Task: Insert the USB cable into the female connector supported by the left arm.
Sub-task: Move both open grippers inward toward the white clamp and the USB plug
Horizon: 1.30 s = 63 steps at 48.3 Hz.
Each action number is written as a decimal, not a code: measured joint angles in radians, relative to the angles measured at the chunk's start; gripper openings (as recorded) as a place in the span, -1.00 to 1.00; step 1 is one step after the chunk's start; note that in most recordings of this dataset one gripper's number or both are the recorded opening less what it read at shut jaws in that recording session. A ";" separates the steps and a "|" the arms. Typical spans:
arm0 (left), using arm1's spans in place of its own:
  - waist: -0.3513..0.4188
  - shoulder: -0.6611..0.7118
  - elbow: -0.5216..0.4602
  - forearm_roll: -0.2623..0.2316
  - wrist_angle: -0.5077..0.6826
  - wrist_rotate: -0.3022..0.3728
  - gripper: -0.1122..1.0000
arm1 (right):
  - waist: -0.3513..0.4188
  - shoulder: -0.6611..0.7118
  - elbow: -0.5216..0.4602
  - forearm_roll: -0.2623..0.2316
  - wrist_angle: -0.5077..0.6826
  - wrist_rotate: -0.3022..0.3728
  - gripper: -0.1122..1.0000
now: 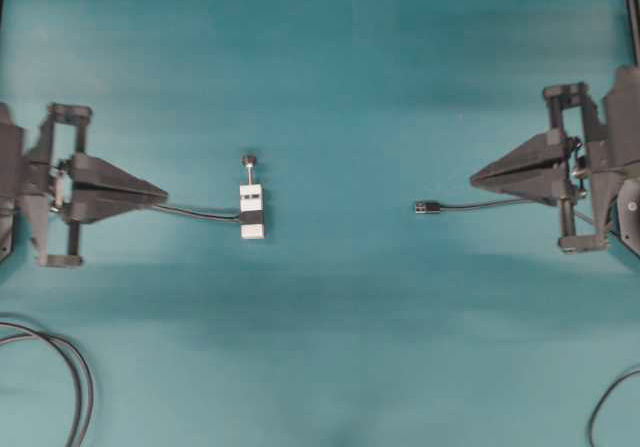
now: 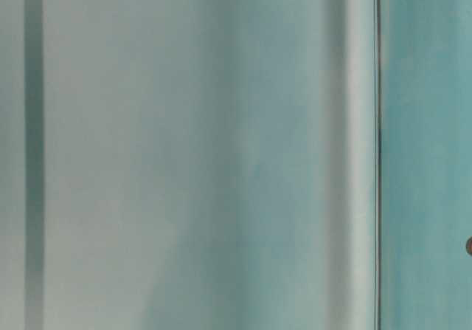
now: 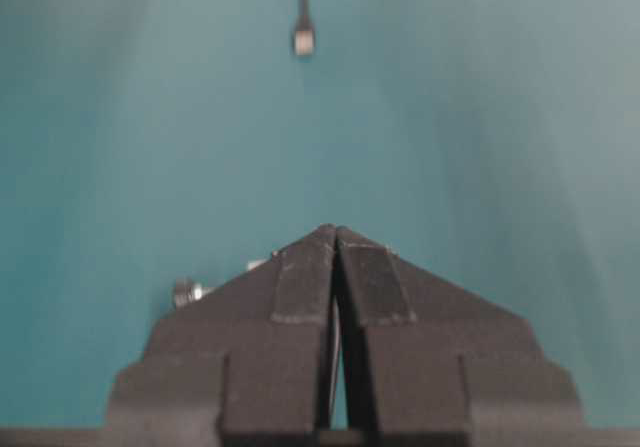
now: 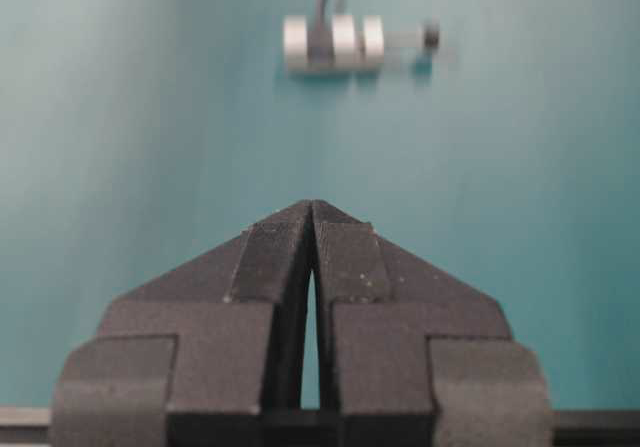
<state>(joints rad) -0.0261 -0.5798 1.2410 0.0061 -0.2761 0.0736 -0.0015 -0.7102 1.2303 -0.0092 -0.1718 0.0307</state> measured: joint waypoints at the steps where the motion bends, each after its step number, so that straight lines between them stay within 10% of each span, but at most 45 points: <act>1: 0.002 0.020 -0.002 -0.002 -0.008 -0.002 -0.81 | -0.002 0.009 0.002 0.000 0.000 0.003 -0.80; 13: 0.002 0.279 -0.011 -0.005 -0.164 0.000 -0.62 | -0.011 0.100 0.032 0.000 -0.002 0.026 -0.80; 25: 0.002 0.437 -0.005 -0.005 -0.360 0.000 0.29 | -0.018 0.206 0.064 0.000 -0.097 0.075 -0.80; 40: 0.003 0.500 0.025 -0.005 -0.437 0.029 0.22 | -0.041 0.365 0.087 0.000 -0.261 0.087 -0.73; 53: 0.026 0.583 0.060 -0.026 -0.611 0.029 0.23 | -0.058 0.520 0.067 0.000 -0.319 0.095 0.39; 63: 0.028 0.663 0.054 -0.026 -0.689 0.029 0.24 | -0.072 0.588 0.063 0.000 -0.408 0.097 0.23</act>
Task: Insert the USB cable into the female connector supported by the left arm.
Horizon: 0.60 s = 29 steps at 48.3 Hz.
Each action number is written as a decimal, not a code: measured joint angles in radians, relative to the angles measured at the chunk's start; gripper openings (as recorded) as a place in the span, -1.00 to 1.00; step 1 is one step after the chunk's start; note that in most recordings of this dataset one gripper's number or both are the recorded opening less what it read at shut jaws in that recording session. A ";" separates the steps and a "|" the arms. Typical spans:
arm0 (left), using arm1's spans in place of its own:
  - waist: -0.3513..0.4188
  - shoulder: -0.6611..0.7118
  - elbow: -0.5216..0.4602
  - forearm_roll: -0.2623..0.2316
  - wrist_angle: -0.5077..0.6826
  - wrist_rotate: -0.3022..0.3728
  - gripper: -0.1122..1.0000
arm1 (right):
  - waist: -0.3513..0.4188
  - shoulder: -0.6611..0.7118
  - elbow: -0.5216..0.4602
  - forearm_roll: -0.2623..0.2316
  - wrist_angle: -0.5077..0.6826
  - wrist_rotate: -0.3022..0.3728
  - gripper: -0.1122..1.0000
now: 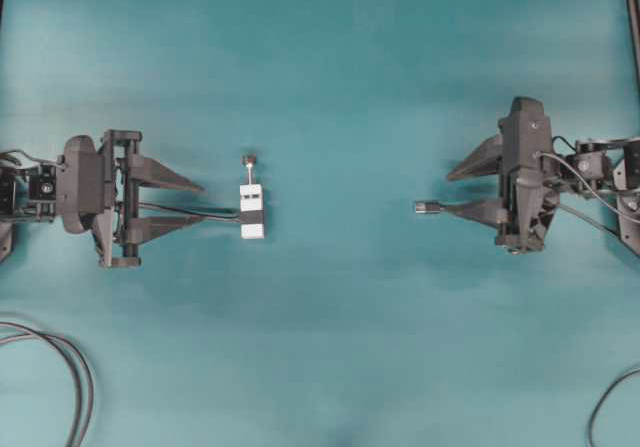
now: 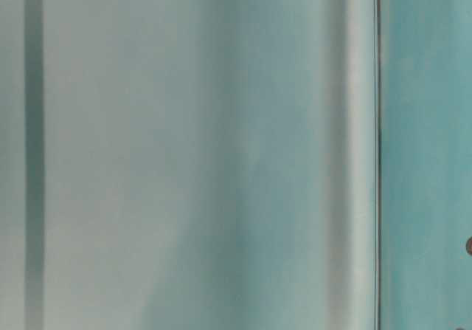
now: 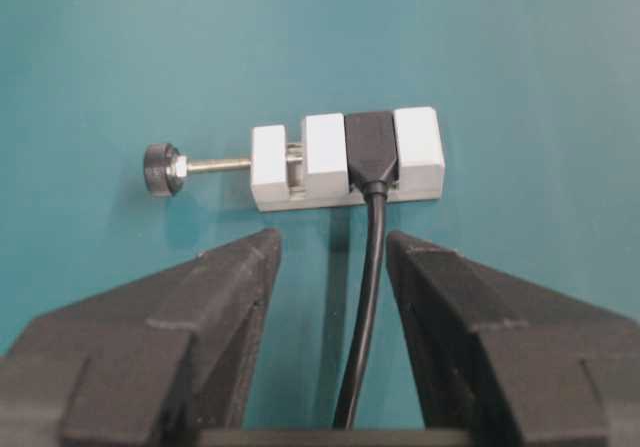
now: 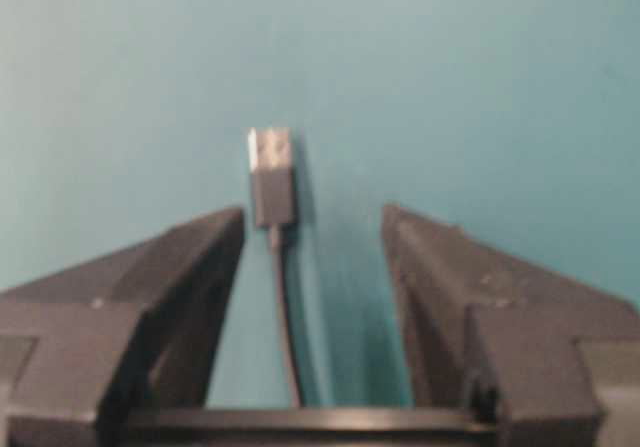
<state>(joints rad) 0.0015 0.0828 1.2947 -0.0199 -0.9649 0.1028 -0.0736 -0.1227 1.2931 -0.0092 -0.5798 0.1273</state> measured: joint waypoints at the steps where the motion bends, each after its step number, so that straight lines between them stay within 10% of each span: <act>1: 0.000 0.005 0.000 0.000 -0.003 0.000 0.23 | 0.000 0.002 0.000 0.000 -0.006 0.000 0.24; 19: 0.003 0.009 -0.002 -0.018 -0.011 -0.009 0.32 | 0.000 0.041 -0.017 0.000 -0.032 0.017 0.24; 29: 0.011 0.009 -0.003 -0.028 0.017 -0.058 0.74 | 0.011 0.074 -0.021 0.000 -0.032 0.037 0.24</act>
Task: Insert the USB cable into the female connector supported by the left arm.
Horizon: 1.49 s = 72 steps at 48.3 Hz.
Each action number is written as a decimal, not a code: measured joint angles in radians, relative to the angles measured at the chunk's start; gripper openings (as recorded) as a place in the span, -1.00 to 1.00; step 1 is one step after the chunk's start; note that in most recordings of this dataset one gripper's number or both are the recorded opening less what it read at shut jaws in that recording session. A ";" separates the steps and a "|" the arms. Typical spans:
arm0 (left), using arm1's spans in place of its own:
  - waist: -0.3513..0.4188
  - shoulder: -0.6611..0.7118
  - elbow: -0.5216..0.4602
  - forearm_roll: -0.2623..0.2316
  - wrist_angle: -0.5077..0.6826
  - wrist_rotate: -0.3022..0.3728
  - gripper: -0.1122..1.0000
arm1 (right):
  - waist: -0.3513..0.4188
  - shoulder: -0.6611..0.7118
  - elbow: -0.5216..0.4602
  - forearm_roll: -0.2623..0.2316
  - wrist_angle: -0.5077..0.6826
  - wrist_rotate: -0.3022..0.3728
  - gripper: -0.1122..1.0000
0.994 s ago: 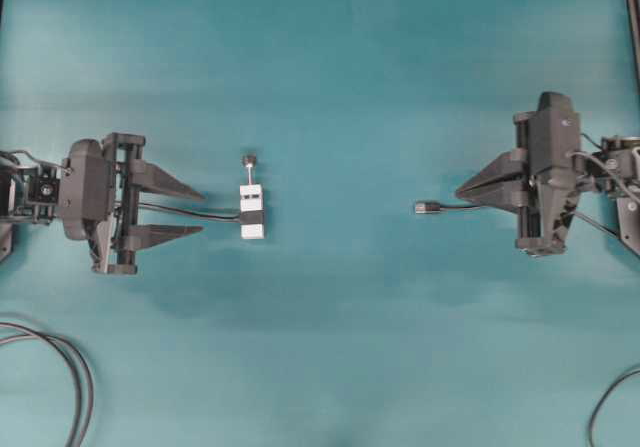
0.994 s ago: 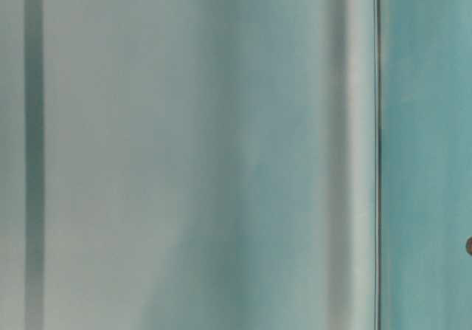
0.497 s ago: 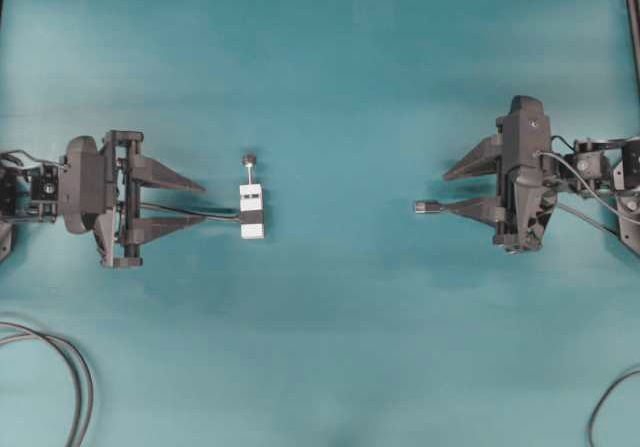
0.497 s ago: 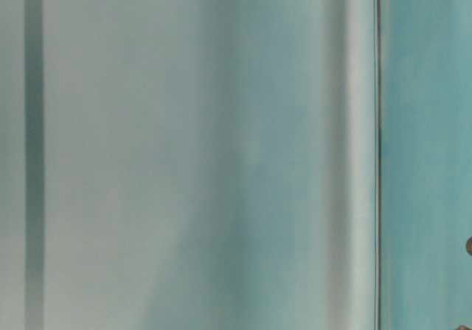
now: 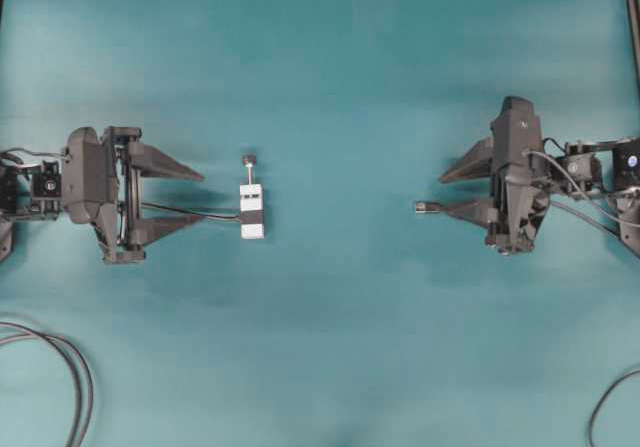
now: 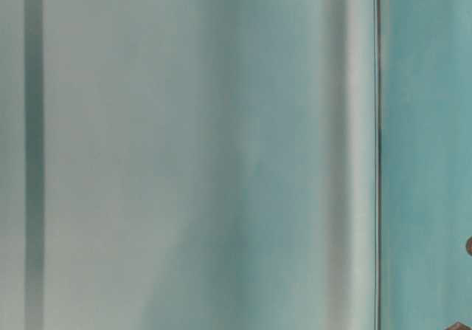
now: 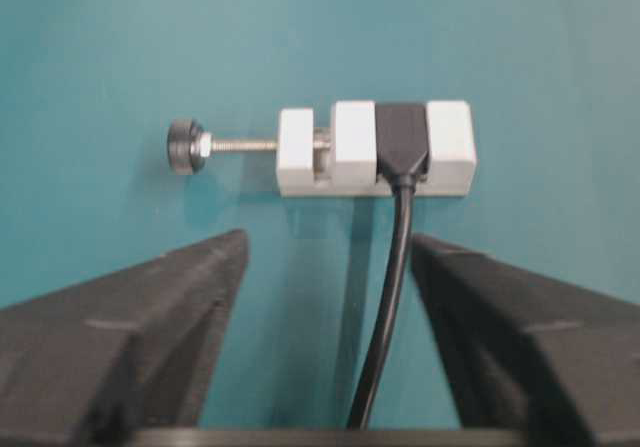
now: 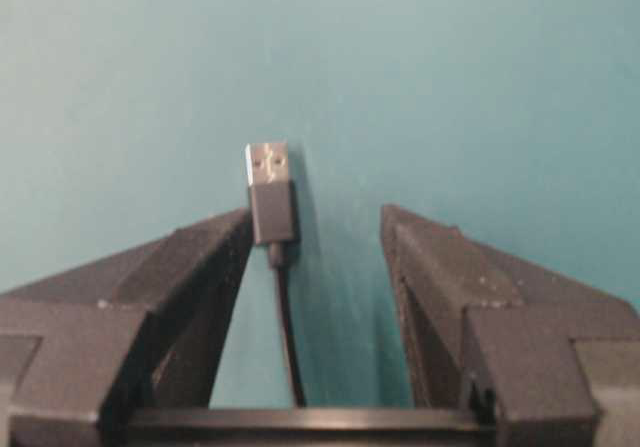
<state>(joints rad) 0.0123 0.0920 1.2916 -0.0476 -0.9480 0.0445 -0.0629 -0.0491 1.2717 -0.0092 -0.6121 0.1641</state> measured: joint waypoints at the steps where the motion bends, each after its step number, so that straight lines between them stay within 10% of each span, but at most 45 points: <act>1: 0.000 0.000 0.000 0.000 0.002 -0.003 0.76 | 0.003 0.003 0.000 0.000 0.000 0.000 0.24; 72: -0.040 0.002 -0.005 0.000 0.060 0.032 0.44 | 0.071 0.058 -0.041 0.002 0.097 0.000 -0.24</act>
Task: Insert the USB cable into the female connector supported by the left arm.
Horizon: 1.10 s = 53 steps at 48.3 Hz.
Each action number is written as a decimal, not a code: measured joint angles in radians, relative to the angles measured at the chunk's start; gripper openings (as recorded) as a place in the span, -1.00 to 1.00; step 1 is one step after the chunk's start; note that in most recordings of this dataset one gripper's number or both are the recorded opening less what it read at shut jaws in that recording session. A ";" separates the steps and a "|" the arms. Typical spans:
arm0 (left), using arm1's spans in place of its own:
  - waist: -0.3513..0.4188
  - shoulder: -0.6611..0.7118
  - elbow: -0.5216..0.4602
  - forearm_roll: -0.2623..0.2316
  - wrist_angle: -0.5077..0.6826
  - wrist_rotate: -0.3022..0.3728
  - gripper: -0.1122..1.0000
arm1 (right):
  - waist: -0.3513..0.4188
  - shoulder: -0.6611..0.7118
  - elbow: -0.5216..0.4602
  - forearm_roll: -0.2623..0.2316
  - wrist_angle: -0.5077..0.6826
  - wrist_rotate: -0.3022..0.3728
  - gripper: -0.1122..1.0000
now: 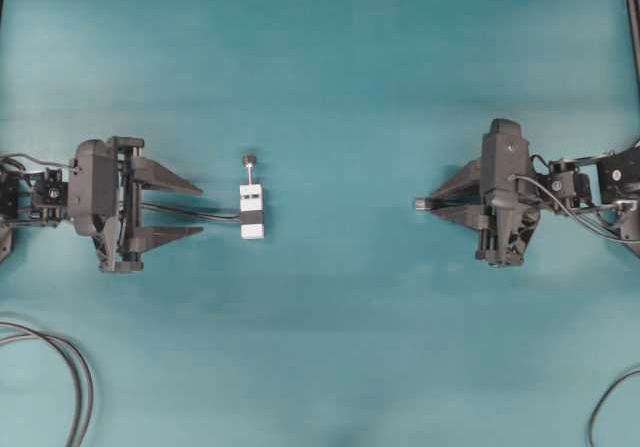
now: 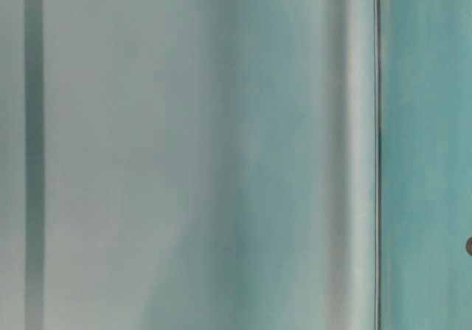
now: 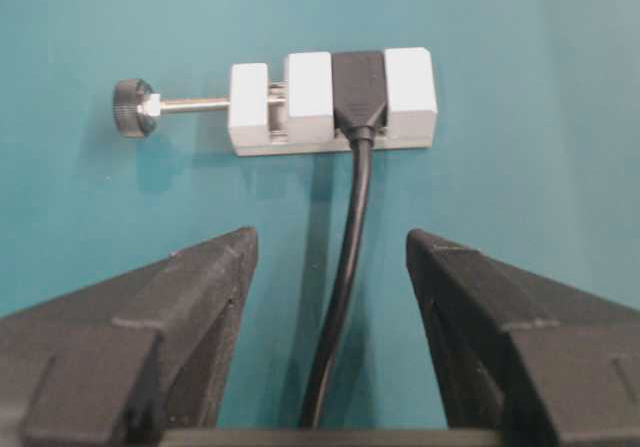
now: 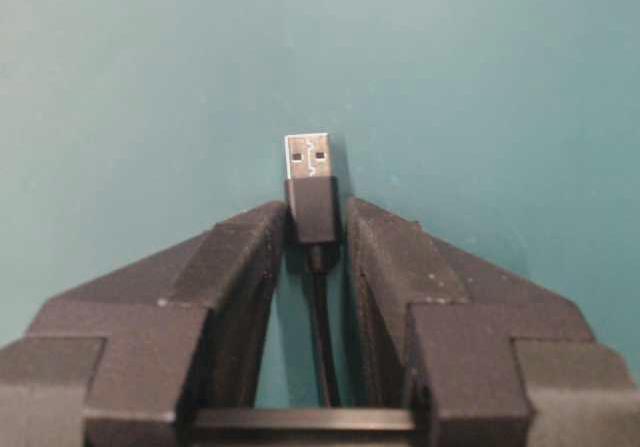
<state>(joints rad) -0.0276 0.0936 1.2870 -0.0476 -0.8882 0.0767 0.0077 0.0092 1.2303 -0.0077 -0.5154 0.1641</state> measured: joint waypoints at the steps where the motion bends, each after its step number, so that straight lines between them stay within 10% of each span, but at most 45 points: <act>1: -0.002 -0.002 0.000 0.000 0.002 0.002 0.44 | 0.000 0.000 -0.002 0.000 0.002 -0.002 -0.24; 33: -0.005 -0.002 -0.006 0.000 0.008 0.005 0.44 | 0.009 -0.028 -0.051 -0.002 0.078 -0.006 -0.41; 53: -0.005 0.000 -0.017 0.000 0.009 0.005 0.44 | -0.026 -0.270 -0.051 -0.003 0.305 -0.044 -0.41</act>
<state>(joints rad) -0.0322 0.0936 1.2701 -0.0476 -0.8790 0.0813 -0.0184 -0.2608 1.1796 -0.0107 -0.2102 0.1197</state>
